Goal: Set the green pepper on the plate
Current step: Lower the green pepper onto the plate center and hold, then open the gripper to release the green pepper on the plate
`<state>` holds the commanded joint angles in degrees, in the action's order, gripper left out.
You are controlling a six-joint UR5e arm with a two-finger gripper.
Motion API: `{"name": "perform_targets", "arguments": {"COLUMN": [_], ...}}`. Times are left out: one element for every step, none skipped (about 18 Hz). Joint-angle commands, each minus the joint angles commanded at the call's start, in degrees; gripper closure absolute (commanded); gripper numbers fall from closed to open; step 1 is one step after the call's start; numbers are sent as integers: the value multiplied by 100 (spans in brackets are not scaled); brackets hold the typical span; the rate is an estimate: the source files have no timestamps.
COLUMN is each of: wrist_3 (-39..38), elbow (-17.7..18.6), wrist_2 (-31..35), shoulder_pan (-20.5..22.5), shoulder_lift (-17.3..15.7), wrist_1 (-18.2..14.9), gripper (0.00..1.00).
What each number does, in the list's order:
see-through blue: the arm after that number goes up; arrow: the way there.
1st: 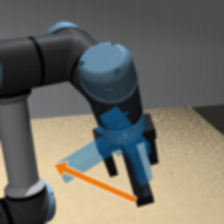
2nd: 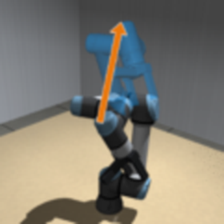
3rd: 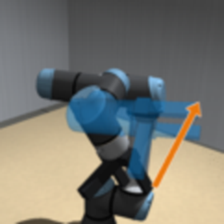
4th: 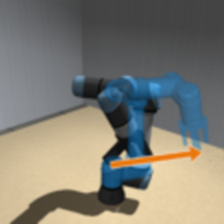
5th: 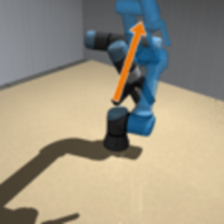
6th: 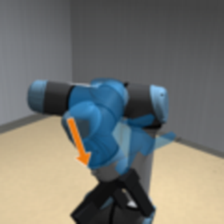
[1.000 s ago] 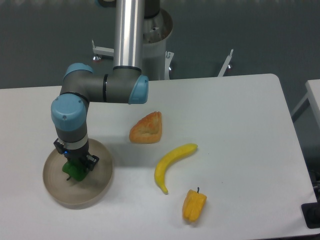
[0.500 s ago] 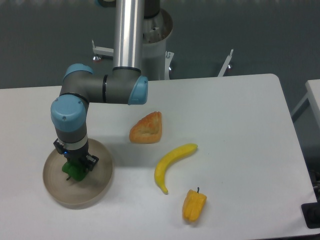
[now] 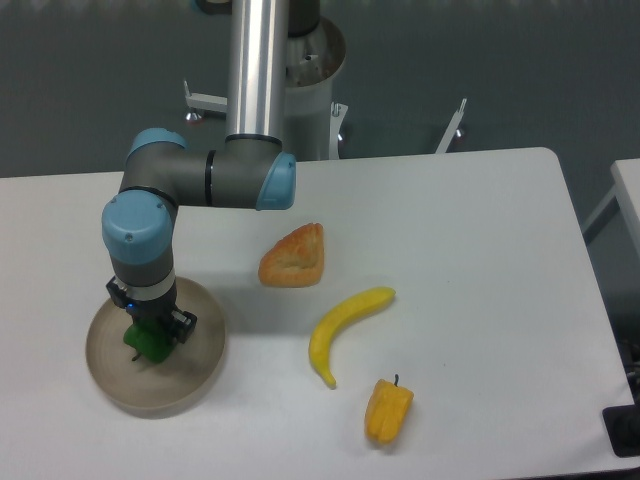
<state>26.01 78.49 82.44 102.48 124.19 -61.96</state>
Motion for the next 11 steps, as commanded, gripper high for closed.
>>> {"name": "perform_targets", "arguments": {"wrist_3": [0,9,96,245,438,614,763,956,1150,1317,1484], "elbow": [-17,-44,-35,-35,-18,17,9,-17,-44,-61,-53], "wrist_2": [0,0,26,53,62,62,70,70,70,70,70], "shoulder_pan": [0,9,44,61,114,245,368,482,631,790,930], "shoulder_lift": [-9,-26,-70,-123,-193,-307,-369,-413,-483,-544,-606], "wrist_1": [0,-26,-35,-44,-53,-114,-254,-420,-552,-632,-668], "gripper": [0,0,0,0,0,0,0,0,0,0,0]}}
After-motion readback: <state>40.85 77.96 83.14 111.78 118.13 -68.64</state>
